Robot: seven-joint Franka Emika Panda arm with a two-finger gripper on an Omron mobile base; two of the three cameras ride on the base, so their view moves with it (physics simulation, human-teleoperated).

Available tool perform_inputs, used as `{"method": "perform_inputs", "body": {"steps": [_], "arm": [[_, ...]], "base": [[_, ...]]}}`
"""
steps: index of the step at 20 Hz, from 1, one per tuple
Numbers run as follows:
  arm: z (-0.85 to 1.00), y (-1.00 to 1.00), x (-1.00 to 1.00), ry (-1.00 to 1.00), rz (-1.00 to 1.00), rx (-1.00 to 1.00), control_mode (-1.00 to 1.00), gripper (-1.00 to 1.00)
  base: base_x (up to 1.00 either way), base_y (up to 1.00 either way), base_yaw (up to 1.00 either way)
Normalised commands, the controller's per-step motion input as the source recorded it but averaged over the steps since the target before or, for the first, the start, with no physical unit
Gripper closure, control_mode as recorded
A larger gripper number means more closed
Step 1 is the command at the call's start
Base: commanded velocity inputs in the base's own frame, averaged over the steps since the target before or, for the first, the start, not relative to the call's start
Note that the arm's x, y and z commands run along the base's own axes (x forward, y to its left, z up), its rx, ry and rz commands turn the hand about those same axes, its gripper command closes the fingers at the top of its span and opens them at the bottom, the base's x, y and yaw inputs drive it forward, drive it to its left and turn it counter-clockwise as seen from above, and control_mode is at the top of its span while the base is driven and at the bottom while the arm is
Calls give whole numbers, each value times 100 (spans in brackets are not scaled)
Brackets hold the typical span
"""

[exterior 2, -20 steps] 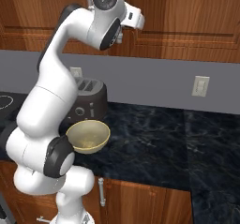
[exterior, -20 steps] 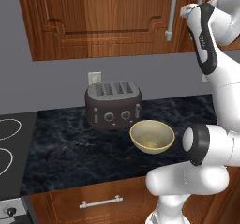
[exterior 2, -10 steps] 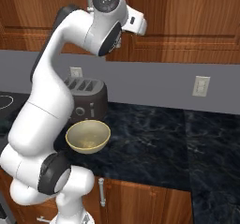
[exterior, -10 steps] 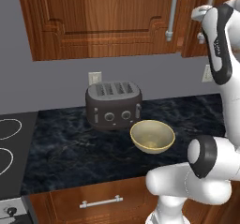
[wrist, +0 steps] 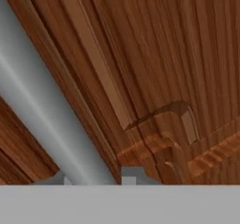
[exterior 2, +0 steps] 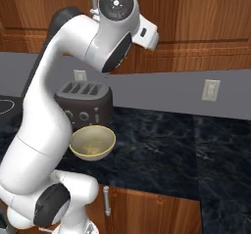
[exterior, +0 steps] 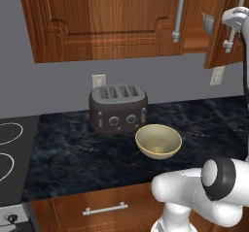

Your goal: Open the cabinet and setup a tea strainer by placing it in the bowl upright.

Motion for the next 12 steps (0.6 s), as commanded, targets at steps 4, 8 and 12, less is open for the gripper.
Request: {"method": "perform_inputs", "body": {"steps": [4,8,12], "arm": [[0,-78,-100,0,0,17,-100,100],[5,-83,-100,-1,0,13,-100,100],[23,-78,-100,0,0,11,-100,100]], "base": [[0,0,0],[0,0,0],[0,0,0]]}}
